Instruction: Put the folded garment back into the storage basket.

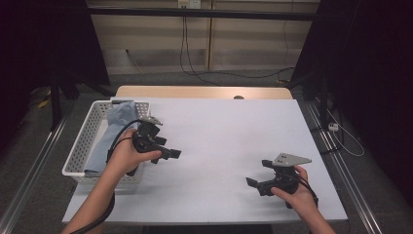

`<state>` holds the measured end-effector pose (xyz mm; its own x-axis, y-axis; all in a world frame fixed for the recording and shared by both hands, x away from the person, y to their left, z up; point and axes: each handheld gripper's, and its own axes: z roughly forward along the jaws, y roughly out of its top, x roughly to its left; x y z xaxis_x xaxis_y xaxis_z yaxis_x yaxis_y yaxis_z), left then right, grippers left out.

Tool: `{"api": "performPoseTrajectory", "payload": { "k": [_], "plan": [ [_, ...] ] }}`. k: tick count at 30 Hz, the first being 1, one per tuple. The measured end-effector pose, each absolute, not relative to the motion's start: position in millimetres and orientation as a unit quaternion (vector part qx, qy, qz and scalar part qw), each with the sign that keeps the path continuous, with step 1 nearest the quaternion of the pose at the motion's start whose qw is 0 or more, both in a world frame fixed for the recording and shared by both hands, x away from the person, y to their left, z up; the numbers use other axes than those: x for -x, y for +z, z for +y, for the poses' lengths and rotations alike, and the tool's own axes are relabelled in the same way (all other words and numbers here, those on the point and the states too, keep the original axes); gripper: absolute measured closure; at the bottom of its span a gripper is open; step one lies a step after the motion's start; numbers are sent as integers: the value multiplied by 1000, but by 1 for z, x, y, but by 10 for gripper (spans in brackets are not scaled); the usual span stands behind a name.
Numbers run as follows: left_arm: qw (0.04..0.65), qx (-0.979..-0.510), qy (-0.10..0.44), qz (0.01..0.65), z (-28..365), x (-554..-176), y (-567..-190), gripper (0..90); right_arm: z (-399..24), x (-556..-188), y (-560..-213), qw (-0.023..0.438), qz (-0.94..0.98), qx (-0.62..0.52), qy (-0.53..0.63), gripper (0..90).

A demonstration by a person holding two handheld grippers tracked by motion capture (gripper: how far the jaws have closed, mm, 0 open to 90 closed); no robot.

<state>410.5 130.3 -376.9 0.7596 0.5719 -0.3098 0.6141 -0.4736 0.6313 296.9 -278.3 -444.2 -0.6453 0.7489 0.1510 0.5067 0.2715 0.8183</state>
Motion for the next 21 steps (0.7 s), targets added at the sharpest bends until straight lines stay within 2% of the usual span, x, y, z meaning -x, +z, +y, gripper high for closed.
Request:
{"api": "performPoseTrajectory", "payload": {
  "k": [21],
  "plan": [
    [380,-865,-40,325,122,-393,-396,130,-285,-287,-444,134,787,-398,453,54]
  ]
}}
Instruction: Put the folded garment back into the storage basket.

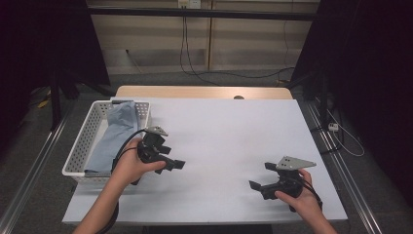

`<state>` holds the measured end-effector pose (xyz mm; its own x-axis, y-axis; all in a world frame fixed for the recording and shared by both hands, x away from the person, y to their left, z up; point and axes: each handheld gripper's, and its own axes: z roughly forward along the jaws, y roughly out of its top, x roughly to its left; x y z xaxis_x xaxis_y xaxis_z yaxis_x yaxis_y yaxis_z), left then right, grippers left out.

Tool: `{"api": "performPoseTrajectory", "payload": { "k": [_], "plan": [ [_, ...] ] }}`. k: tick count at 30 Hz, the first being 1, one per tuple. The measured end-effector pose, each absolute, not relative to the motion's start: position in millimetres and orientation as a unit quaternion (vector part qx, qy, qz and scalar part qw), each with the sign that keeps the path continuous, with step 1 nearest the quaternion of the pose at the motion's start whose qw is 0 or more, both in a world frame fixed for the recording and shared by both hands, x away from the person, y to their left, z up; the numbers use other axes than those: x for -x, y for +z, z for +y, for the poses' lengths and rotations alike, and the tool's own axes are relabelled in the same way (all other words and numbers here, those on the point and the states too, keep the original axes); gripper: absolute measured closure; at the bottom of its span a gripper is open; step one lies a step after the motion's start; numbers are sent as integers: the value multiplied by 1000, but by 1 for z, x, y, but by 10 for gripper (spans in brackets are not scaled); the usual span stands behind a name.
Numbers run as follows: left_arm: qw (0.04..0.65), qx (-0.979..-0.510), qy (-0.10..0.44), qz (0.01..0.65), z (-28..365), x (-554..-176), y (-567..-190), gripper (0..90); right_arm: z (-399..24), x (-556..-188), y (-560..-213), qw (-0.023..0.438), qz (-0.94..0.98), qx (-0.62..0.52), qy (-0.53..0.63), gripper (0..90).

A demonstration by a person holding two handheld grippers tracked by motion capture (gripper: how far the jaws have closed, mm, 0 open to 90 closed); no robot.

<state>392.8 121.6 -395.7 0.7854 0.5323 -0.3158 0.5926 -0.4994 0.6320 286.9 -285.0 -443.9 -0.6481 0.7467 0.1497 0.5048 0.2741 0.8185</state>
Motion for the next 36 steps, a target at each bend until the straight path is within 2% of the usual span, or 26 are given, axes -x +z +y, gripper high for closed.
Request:
{"api": "performPoseTrajectory", "payload": {
  "k": [36],
  "plan": [
    [390,-864,-53,315,132,-373,-419,116,-293,-278,-447,137,786,-401,450,54]
  ]
}}
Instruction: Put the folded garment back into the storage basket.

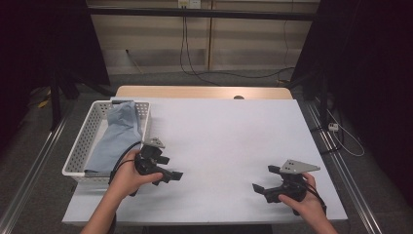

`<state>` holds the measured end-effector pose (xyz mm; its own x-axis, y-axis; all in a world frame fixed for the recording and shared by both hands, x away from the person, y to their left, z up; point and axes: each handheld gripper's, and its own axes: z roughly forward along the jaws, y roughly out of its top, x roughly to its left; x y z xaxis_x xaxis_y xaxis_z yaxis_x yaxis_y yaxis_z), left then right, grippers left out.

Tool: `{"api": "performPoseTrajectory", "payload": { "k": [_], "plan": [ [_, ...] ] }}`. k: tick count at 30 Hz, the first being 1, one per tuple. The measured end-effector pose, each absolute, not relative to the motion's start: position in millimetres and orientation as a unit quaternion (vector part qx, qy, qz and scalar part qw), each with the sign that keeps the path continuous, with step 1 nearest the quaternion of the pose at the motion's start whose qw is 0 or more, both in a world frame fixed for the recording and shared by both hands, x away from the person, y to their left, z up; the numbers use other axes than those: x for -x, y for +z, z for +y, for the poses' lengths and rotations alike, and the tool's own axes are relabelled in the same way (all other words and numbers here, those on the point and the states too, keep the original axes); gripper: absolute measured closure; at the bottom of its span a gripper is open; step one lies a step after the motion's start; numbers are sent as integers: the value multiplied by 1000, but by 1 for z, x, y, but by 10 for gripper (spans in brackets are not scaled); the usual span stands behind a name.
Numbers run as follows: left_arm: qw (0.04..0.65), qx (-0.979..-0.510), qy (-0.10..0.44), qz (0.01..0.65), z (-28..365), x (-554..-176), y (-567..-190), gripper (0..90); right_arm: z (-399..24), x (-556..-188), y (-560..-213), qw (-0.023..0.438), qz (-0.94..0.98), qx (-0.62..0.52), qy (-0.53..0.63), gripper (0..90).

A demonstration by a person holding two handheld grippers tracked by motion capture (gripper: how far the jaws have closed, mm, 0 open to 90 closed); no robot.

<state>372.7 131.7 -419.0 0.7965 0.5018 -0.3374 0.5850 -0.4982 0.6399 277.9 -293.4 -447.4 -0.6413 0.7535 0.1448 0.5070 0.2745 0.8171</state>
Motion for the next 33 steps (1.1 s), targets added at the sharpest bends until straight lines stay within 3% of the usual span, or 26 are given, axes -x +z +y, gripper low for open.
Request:
{"api": "performPoseTrajectory", "payload": {
  "k": [33],
  "plan": [
    [400,-864,-57,300,136,-361,-426,104,-302,-271,-448,144,780,-402,458,55]
  ]
}}
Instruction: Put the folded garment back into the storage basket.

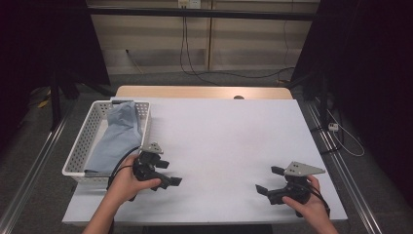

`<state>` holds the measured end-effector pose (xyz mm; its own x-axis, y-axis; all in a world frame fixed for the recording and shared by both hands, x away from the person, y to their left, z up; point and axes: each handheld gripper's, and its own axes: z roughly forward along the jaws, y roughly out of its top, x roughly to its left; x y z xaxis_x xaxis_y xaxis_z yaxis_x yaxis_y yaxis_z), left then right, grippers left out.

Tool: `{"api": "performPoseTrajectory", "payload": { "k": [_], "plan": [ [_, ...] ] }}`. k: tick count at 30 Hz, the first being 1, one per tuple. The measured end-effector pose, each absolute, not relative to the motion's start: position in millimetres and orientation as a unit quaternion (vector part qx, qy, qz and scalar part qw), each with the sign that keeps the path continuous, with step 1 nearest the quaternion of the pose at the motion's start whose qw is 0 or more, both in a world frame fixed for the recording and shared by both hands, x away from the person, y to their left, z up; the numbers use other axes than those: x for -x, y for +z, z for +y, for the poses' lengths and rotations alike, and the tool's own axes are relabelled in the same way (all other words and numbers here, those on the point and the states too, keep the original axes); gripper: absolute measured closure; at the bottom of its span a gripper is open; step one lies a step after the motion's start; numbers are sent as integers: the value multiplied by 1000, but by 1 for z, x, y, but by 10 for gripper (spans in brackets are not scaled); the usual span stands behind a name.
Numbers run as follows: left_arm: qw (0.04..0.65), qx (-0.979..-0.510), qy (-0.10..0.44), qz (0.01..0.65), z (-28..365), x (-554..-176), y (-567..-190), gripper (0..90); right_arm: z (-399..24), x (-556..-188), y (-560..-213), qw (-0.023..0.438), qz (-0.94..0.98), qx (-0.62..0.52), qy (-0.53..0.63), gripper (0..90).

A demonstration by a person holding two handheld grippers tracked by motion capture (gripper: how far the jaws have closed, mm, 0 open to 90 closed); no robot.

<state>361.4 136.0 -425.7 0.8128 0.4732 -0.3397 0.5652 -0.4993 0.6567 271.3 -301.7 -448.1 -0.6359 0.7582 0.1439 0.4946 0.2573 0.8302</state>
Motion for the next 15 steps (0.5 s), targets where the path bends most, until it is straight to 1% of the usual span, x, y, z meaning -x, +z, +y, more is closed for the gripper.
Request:
{"api": "performPoseTrajectory", "payload": {
  "k": [15],
  "plan": [
    [401,-865,-55,298,136,-359,-427,98,-303,-270,-450,143,783,-398,456,56]
  ]
}}
